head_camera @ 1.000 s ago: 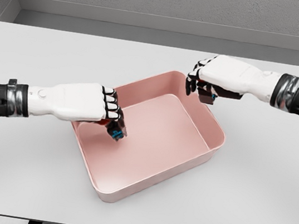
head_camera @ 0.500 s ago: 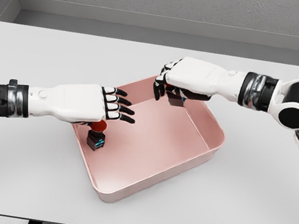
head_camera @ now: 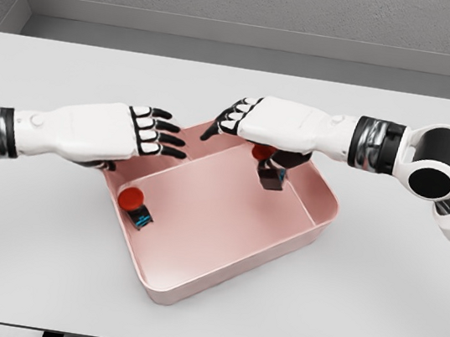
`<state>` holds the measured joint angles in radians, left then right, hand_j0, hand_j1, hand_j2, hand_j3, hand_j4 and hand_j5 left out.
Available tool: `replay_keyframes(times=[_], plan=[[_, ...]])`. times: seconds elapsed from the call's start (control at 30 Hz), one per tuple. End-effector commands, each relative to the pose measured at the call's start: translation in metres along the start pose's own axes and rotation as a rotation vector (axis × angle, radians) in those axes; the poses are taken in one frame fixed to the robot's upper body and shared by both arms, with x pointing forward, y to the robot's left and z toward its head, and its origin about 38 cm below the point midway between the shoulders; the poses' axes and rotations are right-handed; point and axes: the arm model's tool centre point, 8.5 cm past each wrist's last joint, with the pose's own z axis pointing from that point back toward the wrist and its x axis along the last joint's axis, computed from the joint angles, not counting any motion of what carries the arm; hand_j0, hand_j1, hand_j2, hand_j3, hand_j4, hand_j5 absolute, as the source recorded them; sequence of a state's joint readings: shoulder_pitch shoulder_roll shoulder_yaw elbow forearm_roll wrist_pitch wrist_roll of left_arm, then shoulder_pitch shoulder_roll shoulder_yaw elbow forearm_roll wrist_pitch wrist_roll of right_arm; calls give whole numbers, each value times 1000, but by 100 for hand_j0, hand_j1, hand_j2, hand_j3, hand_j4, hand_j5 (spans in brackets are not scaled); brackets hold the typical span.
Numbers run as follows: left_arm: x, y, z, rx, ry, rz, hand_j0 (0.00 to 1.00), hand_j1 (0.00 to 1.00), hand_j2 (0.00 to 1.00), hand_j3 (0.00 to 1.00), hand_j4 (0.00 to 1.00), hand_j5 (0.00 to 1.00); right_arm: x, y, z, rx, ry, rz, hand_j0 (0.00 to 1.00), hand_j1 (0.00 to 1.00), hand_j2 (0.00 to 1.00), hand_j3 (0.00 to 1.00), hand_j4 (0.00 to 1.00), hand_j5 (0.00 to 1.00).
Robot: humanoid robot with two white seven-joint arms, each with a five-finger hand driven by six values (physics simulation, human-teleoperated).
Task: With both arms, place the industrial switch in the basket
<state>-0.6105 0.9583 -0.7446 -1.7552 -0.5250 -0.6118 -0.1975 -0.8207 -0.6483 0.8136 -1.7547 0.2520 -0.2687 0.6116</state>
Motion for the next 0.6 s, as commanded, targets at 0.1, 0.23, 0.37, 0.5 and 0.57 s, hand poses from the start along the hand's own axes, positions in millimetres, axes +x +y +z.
replay_keyframes(times=[0.1, 0.23, 0.37, 0.5, 0.57], plan=[[-13, 9, 19, 22, 51, 24, 100, 100, 100, 100, 100, 100, 0, 0, 0, -2, -2, -2, 100, 100, 100, 100, 100, 100], [-17, 12, 28, 27, 67, 37, 100, 100, 100, 100, 100, 100, 0, 1, 1, 0, 0, -2, 100, 100, 100, 100, 100, 100], [-22, 14, 40, 16, 93, 41, 100, 100, 100, 100, 100, 100, 0, 0, 0, -1, -2, -2, 100, 100, 100, 100, 100, 100], [-25, 8, 53, 4, 118, 74, 100, 100, 100, 100, 100, 100, 0, 0, 0, -1, -2, -2, 100, 100, 100, 100, 100, 100], [-31, 4, 60, 2, 142, 98, 100, 100, 100, 100, 100, 100, 0, 1, 1, 0, 0, -2, 100, 100, 100, 100, 100, 100]])
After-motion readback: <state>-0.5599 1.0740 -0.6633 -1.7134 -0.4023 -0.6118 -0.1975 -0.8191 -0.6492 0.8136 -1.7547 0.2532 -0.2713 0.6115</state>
